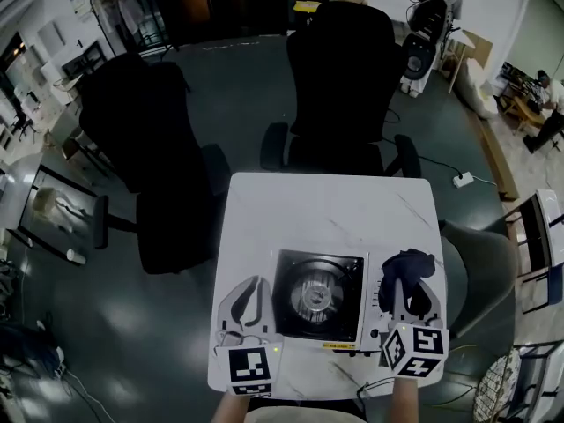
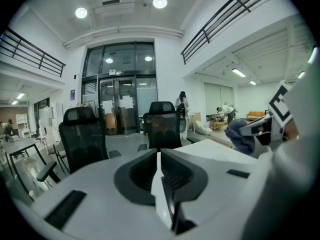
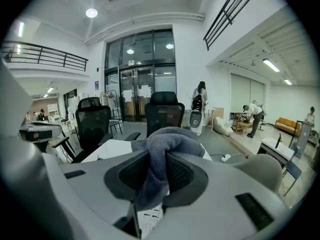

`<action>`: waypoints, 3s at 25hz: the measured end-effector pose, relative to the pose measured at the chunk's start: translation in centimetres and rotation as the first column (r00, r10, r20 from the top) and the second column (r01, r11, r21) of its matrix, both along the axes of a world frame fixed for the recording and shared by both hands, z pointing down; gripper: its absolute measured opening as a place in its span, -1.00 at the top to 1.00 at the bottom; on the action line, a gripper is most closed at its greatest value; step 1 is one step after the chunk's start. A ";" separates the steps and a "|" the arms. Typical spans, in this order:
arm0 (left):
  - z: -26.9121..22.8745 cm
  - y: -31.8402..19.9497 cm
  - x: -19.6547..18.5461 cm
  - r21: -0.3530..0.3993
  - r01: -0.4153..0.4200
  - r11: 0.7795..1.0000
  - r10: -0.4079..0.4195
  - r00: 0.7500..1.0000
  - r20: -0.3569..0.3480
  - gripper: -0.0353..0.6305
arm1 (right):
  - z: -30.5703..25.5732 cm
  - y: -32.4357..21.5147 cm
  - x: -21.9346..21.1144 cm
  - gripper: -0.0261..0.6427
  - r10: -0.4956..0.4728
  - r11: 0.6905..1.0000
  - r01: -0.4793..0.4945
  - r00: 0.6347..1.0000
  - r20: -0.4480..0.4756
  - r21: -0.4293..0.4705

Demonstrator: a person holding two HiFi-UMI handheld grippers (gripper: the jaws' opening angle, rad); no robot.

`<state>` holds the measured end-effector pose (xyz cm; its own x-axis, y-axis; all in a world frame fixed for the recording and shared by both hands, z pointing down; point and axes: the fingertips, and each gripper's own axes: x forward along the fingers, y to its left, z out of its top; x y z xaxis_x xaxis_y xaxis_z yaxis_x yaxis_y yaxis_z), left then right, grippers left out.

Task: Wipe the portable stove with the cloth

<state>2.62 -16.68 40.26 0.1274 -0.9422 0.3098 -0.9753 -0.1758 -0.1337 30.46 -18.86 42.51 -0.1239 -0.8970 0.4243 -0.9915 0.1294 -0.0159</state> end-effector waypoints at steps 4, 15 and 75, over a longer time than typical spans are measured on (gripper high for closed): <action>1.0 -0.7 0.5 -0.029 0.024 0.999 -0.024 1.000 0.014 0.80 | 1.7 -1.7 0.4 0.65 -0.037 0.999 0.037 0.999 -0.002 -0.034; 2.7 -1.4 0.5 -0.094 0.073 0.993 -0.069 0.997 0.041 0.80 | 5.9 -5.6 -0.2 0.65 -0.134 0.981 0.126 0.990 -0.041 -0.150; 4.5 3.9 -0.7 -0.141 -0.119 0.983 0.118 0.993 -0.009 0.80 | 11.7 7.2 -1.5 0.65 -0.167 0.893 0.064 0.966 -0.195 -0.445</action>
